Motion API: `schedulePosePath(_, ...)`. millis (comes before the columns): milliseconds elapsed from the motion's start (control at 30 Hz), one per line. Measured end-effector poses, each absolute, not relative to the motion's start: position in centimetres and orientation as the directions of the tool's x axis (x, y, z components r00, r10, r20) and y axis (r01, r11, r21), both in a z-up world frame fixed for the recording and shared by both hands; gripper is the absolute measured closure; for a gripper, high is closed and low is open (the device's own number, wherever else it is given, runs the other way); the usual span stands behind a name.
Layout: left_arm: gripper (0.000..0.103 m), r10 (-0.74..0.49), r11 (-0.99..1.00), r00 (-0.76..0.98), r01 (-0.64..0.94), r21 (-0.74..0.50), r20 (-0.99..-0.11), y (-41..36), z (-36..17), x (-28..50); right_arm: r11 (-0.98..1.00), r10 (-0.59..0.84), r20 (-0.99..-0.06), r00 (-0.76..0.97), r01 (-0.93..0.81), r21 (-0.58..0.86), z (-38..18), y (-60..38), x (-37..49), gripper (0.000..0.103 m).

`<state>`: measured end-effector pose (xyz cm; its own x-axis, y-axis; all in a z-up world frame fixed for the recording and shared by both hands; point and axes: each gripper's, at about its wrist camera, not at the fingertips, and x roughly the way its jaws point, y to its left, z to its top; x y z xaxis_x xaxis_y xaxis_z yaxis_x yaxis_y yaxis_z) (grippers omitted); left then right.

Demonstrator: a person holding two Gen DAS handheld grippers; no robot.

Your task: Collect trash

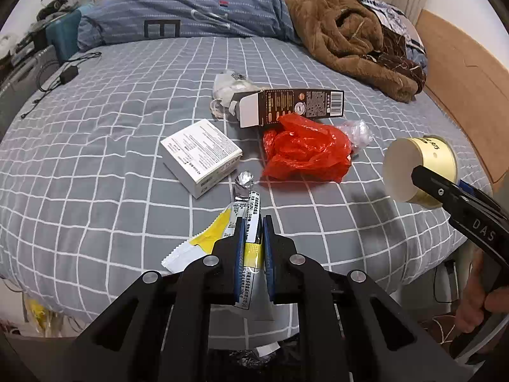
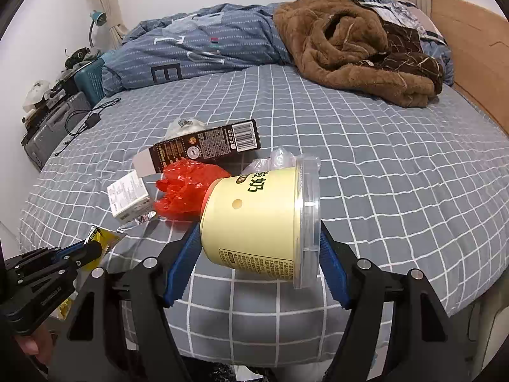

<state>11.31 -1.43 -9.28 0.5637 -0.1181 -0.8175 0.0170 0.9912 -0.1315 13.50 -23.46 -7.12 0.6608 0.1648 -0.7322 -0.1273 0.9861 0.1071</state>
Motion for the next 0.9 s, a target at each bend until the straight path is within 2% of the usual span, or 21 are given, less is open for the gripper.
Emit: schedulePosePath(900, 0.093, -0.117, 0.991, 0.608, 0.026, -0.127, -0.785, -2.1, -5.6, 5.4, 0.98, 0.193, -0.706, 0.682, -0.174, 0.099, -3.9, -23.2, 6.4, 0.036)
